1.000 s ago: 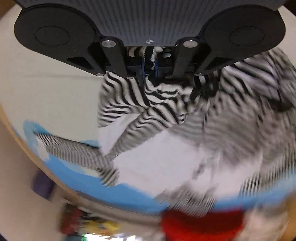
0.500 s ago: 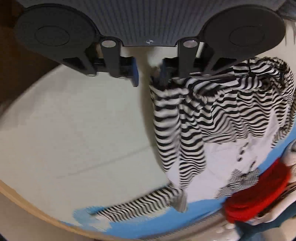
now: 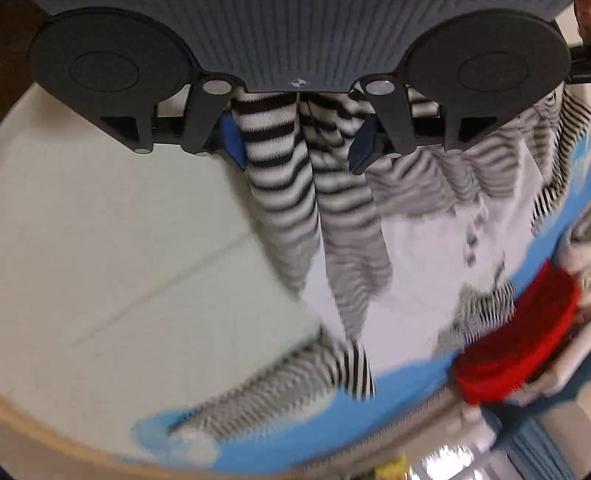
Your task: Fold small clothes
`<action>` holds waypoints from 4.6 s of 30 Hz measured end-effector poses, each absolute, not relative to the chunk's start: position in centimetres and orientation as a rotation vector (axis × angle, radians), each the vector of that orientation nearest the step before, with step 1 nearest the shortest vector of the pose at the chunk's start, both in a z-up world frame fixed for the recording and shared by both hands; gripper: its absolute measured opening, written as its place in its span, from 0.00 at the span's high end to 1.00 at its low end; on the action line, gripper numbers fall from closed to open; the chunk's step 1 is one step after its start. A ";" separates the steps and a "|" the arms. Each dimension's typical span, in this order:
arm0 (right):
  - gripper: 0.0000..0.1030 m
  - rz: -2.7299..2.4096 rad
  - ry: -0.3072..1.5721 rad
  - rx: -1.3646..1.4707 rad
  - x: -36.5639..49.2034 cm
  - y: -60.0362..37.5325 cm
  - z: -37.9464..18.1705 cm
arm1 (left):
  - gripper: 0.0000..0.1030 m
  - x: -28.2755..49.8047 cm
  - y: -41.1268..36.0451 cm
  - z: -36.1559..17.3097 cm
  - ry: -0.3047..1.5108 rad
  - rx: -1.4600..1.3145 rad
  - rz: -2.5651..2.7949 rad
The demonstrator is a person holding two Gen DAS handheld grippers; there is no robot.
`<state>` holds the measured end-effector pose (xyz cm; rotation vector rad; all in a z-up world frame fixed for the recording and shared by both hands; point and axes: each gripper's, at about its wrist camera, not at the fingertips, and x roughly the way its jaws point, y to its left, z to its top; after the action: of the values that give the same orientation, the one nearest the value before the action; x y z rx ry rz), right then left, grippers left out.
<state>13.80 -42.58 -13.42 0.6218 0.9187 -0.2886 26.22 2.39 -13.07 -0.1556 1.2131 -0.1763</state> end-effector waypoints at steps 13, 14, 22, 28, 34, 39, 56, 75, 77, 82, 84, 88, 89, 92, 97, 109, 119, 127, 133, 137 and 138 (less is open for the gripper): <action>0.96 -0.221 0.883 0.479 6.9 -38.9 -11.4 | 0.96 14.1 11.4 -11.0 1.117 -0.089 -0.221; 0.96 -0.231 0.890 0.470 6.8 -38.7 -11.5 | 0.96 13.7 11.2 -11.5 1.120 -0.078 -0.222; 0.55 -0.318 0.857 0.329 6.3 -38.2 -8.5 | 0.27 13.5 12.0 -8.4 0.905 0.031 -0.071; 0.56 0.099 0.722 0.179 7.2 -32.1 -4.5 | 0.26 14.7 6.4 -5.0 0.789 0.091 -0.297; 0.56 0.292 0.873 -0.067 12.1 -25.2 -9.6 | 0.23 16.3 -0.2 -9.3 0.906 0.213 -0.540; 0.53 0.259 0.981 -0.114 13.2 -24.9 -13.5 | 0.51 17.9 -1.1 -13.4 0.990 0.271 -0.512; 0.90 0.338 0.970 -0.055 8.3 -25.0 -12.2 | 0.50 12.8 1.4 -11.1 0.983 0.254 -0.567; 0.78 -0.194 0.890 0.344 17.5 -39.3 -11.5 | 0.73 23.8 8.6 -12.9 1.058 -0.107 -0.115; 0.95 -0.171 0.951 0.301 18.3 -38.5 -12.6 | 0.93 23.9 8.5 -13.1 1.054 -0.061 -0.129; 0.96 -0.308 0.879 0.300 14.9 -41.2 -10.8 | 0.95 23.8 12.0 -12.6 1.048 -0.136 -0.023; 0.96 -0.338 0.899 0.370 13.8 -43.7 -11.5 | 0.95 23.9 12.6 -12.7 1.045 -0.116 -0.006; 0.95 -0.349 0.920 0.341 13.7 -43.4 -12.6 | 0.92 23.7 12.8 -12.7 1.048 -0.141 -0.034; 0.88 -0.336 0.929 0.347 14.0 -43.1 -12.4 | 0.86 23.6 12.8 -12.6 1.044 -0.156 -0.049; 0.46 -0.320 0.892 0.403 13.2 -42.5 -11.2 | 0.42 22.4 12.7 -11.7 1.034 -0.195 -0.104; 0.27 -0.212 0.839 0.588 10.6 -41.4 -10.0 | 0.16 19.4 11.4 -10.8 1.038 -0.255 -0.209; 0.97 -0.162 0.977 0.514 7.4 -38.8 -11.4 | 0.89 13.5 10.1 -11.3 1.068 -0.038 -0.246; 0.53 -0.184 0.980 0.508 6.7 -39.7 -11.4 | 0.65 12.7 9.7 -11.0 0.986 0.069 -0.213; 0.39 -0.161 0.756 0.265 6.3 -36.8 -5.2 | 0.38 14.1 10.0 -9.7 0.925 0.106 -0.109; 0.38 -0.047 0.682 0.244 10.1 -33.1 -2.8 | 0.38 15.8 9.8 -9.2 0.917 0.121 -0.102; 0.38 -0.027 0.659 0.264 14.3 -31.0 -2.8 | 0.35 17.3 9.7 -8.9 0.907 0.154 -0.086; 0.38 -0.023 0.657 0.266 15.3 -30.6 -3.1 | 0.35 17.7 9.6 -8.9 0.907 0.165 -0.081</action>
<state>15.27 -30.65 -3.07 0.2662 0.6573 -0.0232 17.71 9.63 -8.94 0.1652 0.9070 -0.0808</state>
